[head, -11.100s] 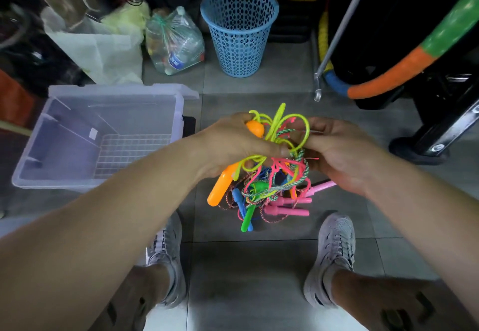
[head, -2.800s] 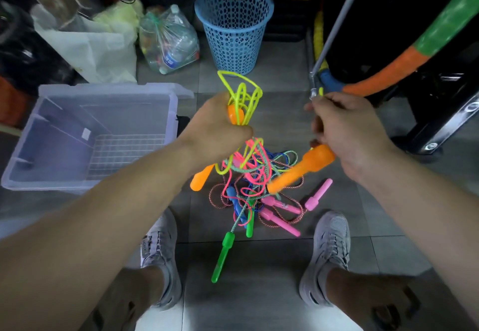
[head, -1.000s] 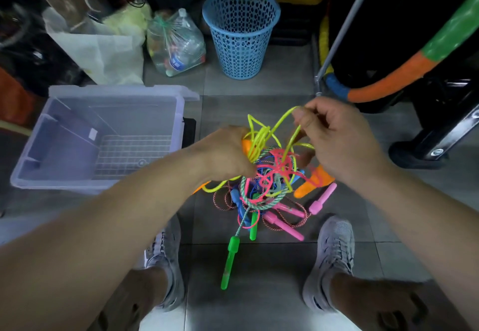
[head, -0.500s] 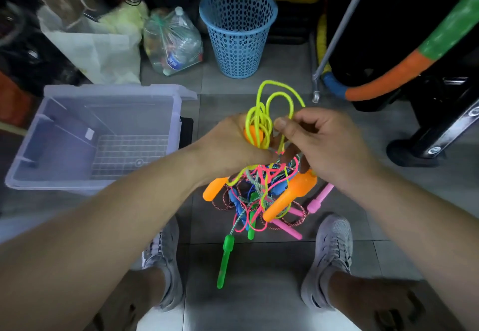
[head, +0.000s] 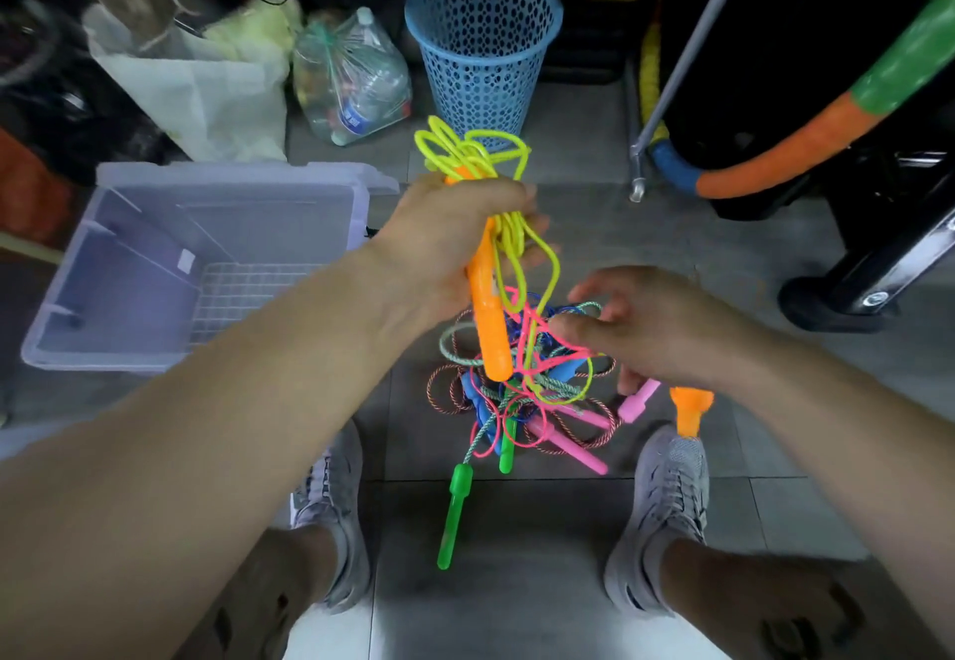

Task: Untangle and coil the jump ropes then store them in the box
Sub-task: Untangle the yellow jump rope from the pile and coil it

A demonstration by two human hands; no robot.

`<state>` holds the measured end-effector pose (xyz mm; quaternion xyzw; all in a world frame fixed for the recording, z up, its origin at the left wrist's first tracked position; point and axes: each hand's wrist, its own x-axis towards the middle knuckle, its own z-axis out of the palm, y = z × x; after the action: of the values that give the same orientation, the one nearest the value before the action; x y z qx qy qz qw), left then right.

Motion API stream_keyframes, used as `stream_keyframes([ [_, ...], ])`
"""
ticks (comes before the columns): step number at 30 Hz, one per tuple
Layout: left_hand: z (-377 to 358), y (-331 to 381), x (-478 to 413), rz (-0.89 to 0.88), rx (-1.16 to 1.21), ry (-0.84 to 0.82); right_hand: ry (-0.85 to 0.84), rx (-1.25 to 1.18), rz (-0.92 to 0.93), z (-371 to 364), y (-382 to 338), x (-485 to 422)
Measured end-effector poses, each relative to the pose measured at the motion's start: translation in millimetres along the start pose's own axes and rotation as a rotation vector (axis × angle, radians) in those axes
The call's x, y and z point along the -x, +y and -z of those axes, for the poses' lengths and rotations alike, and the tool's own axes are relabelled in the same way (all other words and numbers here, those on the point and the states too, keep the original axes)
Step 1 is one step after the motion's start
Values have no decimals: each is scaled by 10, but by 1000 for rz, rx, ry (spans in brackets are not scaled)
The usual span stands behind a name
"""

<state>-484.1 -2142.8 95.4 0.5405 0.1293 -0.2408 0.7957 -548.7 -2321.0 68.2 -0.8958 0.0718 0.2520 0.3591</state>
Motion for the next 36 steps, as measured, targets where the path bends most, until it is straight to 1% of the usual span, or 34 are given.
stream_keyframes([
  [2,-51,-1,25,32,66,-18,9,78,18,-16,-7,-15],
  [4,-88,11,48,49,129,-32,38,188,92,-38,-47,-10],
  [5,-100,30,59,57,156,-36,49,183,137,-54,-71,0],
  [8,-88,91,57,74,235,-43,89,8,230,-105,-120,24],
  [10,-45,122,50,70,238,-63,144,-4,269,-100,-143,12],
  [12,27,103,18,78,123,-93,213,-38,245,-61,-163,-7],
  [14,94,61,0,108,-13,-110,327,-135,179,20,-181,-28],
  [16,117,-4,35,180,-74,-160,403,-337,163,89,-205,-37],
  [18,98,-93,82,201,-174,-211,412,-546,172,120,-237,-26],
  [20,91,-206,96,94,-419,-231,386,-669,165,119,-243,-29],
  [22,82,-242,104,-22,-682,-231,362,-735,155,134,-241,-30],
  [23,84,-246,99,-60,-765,-227,356,-766,153,151,-239,-23],
  [25,85,-251,93,-113,-796,-221,335,-830,157,183,-232,3],
  [27,69,-289,64,-158,-762,-172,279,-867,183,187,-231,39],
  [29,21,-310,42,-200,-730,-122,215,-839,212,171,-233,64],
  [30,1,-299,39,-205,-712,-142,191,-799,224,156,-238,76],
  [33,-4,-301,55,-200,-665,-285,158,-614,262,120,-231,97],
  [34,-13,-294,77,-196,-698,-270,163,-519,276,112,-239,114],
  [36,0,-309,81,-213,-777,-189,213,-281,281,94,-212,105],
])
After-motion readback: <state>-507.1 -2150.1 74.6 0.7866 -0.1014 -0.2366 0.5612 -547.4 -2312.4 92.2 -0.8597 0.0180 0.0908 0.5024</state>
